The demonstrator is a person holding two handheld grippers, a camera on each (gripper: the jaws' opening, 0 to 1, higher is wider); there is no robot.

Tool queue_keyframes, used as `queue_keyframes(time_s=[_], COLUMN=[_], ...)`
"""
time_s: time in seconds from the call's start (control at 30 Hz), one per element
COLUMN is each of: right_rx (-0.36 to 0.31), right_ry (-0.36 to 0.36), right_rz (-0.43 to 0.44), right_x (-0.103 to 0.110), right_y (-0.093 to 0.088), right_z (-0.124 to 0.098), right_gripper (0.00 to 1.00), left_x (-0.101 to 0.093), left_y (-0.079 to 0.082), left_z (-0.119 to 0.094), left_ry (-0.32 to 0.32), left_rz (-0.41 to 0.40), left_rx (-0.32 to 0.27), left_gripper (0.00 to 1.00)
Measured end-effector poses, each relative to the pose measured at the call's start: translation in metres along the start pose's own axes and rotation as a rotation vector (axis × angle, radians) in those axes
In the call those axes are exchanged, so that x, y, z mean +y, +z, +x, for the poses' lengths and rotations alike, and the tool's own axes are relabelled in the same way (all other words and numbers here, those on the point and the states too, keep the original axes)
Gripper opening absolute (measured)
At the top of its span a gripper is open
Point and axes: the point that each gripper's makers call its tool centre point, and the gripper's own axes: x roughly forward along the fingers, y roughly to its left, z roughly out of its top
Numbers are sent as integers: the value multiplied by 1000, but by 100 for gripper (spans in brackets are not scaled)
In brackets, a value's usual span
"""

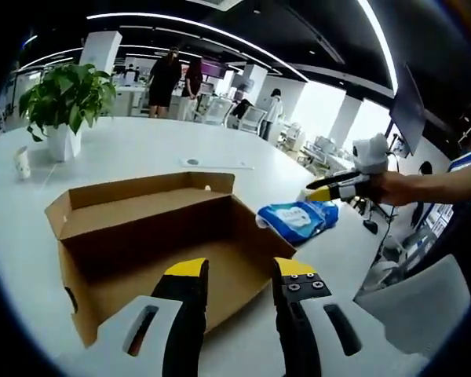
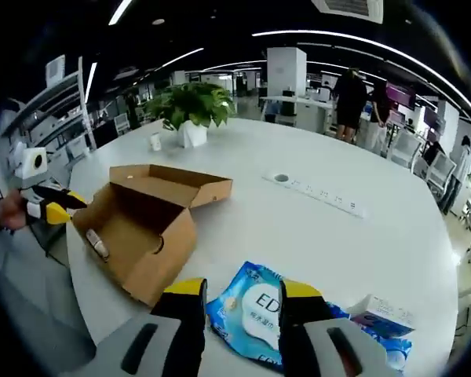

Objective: Operate the shoe box by opening the lid, removing the specified soft item, and placing it in the target area until the item is outside and the box remains undamaged.

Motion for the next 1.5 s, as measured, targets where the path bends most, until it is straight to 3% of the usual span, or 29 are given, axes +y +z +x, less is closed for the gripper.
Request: queue_keyframes(time_s=[0.3, 0.53, 0.9, 1.5], right_rx=[-52, -94, -112, -110], right_ry=[7, 7, 28, -20], right_rz=[40, 49, 58, 22], right_x=[50, 77, 119, 145], right_y=[-1, 6, -6, -16], right_z=[-8, -16, -23, -41], right_gripper=[34, 35, 36, 37], left_x=[-4, -9, -13, -22], left_y=[2, 1, 1, 2], left_z=[-1, 0, 1, 2], left_ry=[-15, -31, -45, -70], left_rz=[-18, -14, -12, -19], left_rx=[-10, -4, -8, -12], left_gripper=[32, 32, 31, 31])
